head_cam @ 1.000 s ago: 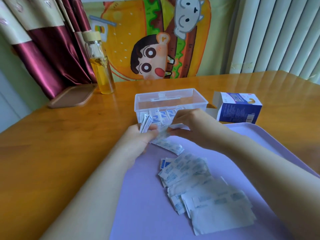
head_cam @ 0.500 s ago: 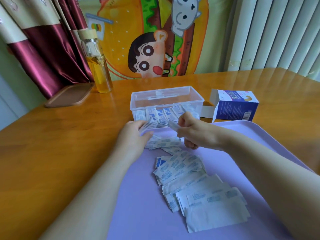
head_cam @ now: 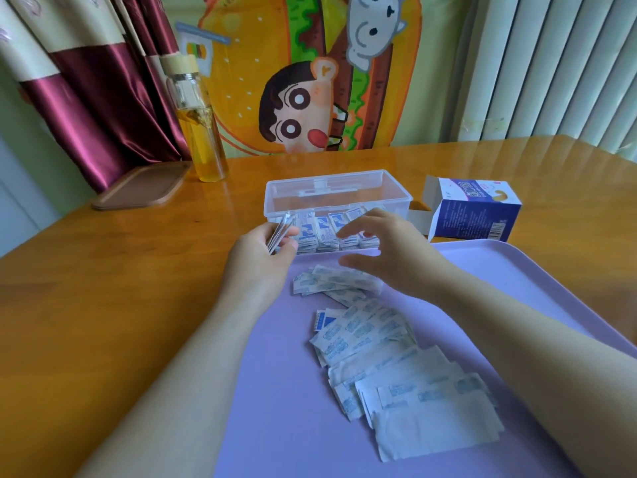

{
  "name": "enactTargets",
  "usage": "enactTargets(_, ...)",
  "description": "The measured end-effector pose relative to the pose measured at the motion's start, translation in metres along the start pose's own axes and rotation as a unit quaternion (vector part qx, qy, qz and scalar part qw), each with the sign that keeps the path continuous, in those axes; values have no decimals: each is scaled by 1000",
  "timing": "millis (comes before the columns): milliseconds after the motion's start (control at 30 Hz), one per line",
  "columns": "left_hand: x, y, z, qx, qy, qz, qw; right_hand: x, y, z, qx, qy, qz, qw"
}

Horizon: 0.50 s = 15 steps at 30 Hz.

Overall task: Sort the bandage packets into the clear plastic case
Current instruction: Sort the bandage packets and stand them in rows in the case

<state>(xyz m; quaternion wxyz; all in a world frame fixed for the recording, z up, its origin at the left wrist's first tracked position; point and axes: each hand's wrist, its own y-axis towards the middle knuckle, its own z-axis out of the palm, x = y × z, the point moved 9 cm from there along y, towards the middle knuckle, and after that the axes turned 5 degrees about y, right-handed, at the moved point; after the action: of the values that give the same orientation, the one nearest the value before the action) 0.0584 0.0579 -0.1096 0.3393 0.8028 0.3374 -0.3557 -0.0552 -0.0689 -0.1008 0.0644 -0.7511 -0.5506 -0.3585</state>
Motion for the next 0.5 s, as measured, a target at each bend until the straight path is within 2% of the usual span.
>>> enactTargets(33, 0, 0, 0, 0, 1, 1, 1000, 9, -3, -2, 29, 12, -14, 999)
enactTargets(100, -1, 0, 0, 1, 2, 3, 1000, 20, -14, 7, 152, 20, -10, 988)
enactTargets(167, 0, 0, -1, 3, 3, 0, 1000, 23, -30, 23, 263, -17, 10, 964)
enactTargets(200, 0, 0, 0, 5, 4, -1, 1000, 21, -34, 28, 289, -37, 16, 956)
enactTargets(500, 2, 1, 1, 11, 12, -1, 1000, 10, -40, 37, 340, -75, 52, 936)
